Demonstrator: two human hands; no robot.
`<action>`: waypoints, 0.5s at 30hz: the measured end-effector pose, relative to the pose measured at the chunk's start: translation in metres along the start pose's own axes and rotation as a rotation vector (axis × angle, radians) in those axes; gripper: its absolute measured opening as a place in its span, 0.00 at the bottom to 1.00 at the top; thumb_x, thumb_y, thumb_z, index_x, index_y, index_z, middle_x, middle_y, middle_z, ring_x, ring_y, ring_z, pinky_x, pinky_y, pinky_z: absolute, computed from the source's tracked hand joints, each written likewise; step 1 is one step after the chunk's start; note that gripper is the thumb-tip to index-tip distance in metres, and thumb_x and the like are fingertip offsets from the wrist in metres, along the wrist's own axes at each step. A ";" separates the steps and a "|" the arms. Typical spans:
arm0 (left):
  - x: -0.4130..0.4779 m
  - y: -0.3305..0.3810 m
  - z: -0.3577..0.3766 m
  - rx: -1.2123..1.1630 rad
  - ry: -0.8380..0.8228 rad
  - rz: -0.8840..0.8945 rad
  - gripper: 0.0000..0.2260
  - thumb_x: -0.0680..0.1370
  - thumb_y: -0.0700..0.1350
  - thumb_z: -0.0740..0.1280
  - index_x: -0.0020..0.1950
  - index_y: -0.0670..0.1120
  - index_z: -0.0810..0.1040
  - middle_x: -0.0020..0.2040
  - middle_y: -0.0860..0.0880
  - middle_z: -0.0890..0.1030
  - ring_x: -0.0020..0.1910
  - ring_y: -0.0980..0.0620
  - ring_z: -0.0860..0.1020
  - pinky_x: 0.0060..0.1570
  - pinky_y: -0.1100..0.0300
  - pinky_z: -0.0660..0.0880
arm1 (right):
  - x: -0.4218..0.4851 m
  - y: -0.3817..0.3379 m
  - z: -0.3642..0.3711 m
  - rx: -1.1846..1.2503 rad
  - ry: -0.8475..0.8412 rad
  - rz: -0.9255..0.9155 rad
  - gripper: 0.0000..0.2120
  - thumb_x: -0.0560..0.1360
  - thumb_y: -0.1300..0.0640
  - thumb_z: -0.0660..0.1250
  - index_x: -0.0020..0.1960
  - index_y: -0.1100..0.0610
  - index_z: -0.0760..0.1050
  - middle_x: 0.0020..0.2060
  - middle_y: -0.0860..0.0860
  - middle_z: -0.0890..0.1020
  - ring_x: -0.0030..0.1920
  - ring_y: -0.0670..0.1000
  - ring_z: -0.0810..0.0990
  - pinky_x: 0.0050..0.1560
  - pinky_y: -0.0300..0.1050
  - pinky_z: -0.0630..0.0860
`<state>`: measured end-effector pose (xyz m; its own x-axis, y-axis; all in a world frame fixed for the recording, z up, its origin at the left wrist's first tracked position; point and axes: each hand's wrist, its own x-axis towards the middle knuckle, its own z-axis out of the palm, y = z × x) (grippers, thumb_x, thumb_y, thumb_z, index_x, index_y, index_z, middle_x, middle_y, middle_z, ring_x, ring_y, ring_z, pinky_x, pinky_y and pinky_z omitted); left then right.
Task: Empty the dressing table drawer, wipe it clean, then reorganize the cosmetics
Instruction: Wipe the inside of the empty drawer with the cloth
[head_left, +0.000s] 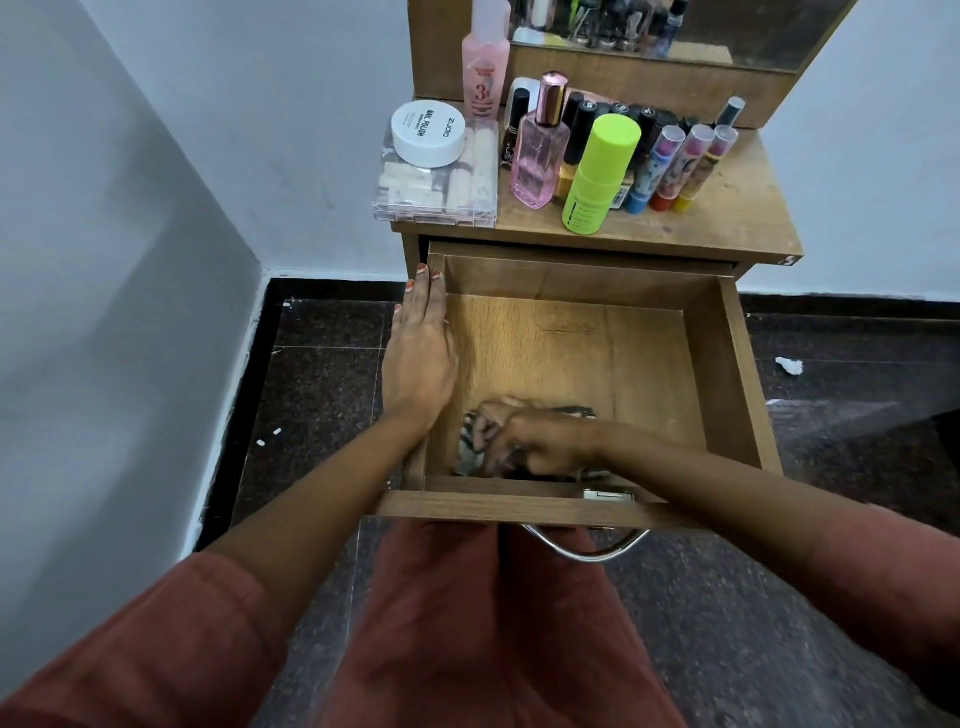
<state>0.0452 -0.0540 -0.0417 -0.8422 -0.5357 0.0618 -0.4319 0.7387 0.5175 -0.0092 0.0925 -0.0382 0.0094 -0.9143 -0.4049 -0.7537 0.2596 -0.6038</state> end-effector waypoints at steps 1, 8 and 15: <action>0.000 0.001 0.000 -0.001 0.002 0.001 0.22 0.81 0.38 0.50 0.75 0.43 0.51 0.77 0.46 0.50 0.76 0.50 0.49 0.74 0.58 0.45 | 0.011 -0.004 0.002 -0.001 -0.027 -0.010 0.15 0.71 0.70 0.62 0.52 0.58 0.81 0.55 0.53 0.76 0.58 0.51 0.69 0.61 0.46 0.64; 0.000 0.001 0.000 -0.007 0.003 0.004 0.23 0.81 0.37 0.51 0.75 0.43 0.52 0.77 0.45 0.50 0.76 0.49 0.50 0.75 0.57 0.46 | 0.027 -0.010 0.008 -0.051 0.010 0.023 0.18 0.73 0.68 0.59 0.57 0.56 0.79 0.61 0.55 0.77 0.65 0.57 0.68 0.71 0.56 0.57; -0.002 0.001 0.000 0.001 0.012 0.008 0.22 0.81 0.38 0.51 0.75 0.42 0.51 0.77 0.45 0.50 0.76 0.49 0.50 0.75 0.56 0.47 | -0.017 0.027 0.005 -0.051 0.137 0.058 0.16 0.72 0.63 0.66 0.57 0.50 0.79 0.64 0.50 0.70 0.66 0.50 0.63 0.67 0.46 0.59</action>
<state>0.0467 -0.0523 -0.0413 -0.8414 -0.5349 0.0764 -0.4256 0.7431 0.5164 -0.0262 0.1170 -0.0509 -0.1227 -0.9330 -0.3382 -0.7825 0.3006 -0.5453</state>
